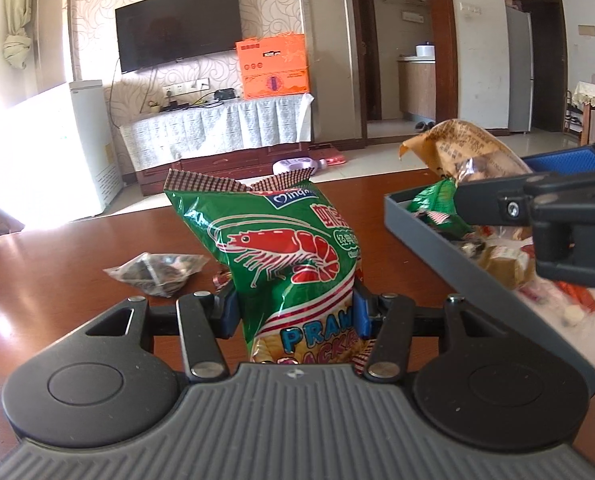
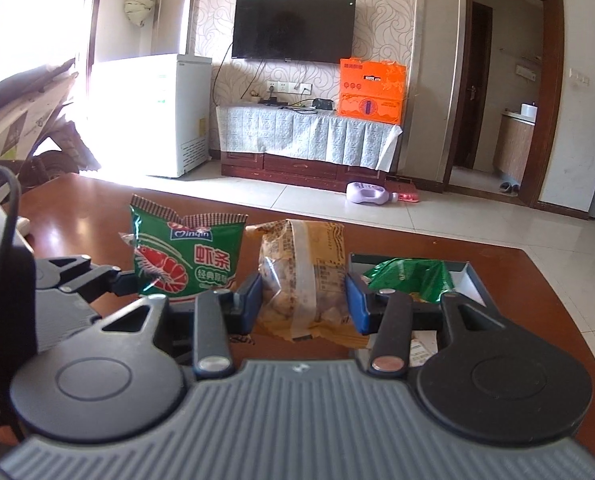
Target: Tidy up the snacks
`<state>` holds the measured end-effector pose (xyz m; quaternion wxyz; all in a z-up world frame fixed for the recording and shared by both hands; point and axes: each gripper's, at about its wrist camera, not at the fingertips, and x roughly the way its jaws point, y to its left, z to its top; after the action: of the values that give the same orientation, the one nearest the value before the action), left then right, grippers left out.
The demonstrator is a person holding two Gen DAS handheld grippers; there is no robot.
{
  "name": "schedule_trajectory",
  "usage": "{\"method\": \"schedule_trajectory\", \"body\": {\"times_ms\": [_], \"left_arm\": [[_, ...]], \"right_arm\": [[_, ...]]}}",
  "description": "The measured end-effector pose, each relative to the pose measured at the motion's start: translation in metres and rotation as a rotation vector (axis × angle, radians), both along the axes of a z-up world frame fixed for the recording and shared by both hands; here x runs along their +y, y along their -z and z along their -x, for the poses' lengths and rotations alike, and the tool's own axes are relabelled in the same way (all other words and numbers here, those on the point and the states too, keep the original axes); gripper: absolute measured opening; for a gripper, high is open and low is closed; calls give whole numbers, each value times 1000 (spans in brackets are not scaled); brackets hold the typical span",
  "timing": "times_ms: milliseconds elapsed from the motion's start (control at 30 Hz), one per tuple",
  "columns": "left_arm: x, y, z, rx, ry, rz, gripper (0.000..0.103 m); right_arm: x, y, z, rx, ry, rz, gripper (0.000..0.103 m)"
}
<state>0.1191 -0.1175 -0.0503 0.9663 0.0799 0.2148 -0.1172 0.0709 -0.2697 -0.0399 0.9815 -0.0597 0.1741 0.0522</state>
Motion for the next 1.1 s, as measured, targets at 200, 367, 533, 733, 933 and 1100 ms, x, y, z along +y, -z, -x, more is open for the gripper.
{"method": "schedule_trajectory", "body": {"times_ms": [200, 367, 533, 733, 933, 1100], "left_arm": [[-21, -6, 1, -9, 35, 11, 58], [-46, -10, -2, -17, 68, 9, 58], [-61, -12, -1, -24, 95, 21, 58], [-78, -10, -13, -23, 130, 20, 59], [-100, -5, -15, -23, 167, 26, 59], [-114, -1, -17, -21, 190, 28, 59]], "right_arm": [[-16, -4, 11, -17, 30, -4, 48], [-35, -4, 17, -21, 60, -8, 48], [-54, -3, 22, -24, 93, -21, 48], [-68, -1, 26, -24, 113, -29, 48], [-77, -2, 31, -34, 128, -32, 48], [-80, -1, 33, -33, 144, -36, 48]]}}
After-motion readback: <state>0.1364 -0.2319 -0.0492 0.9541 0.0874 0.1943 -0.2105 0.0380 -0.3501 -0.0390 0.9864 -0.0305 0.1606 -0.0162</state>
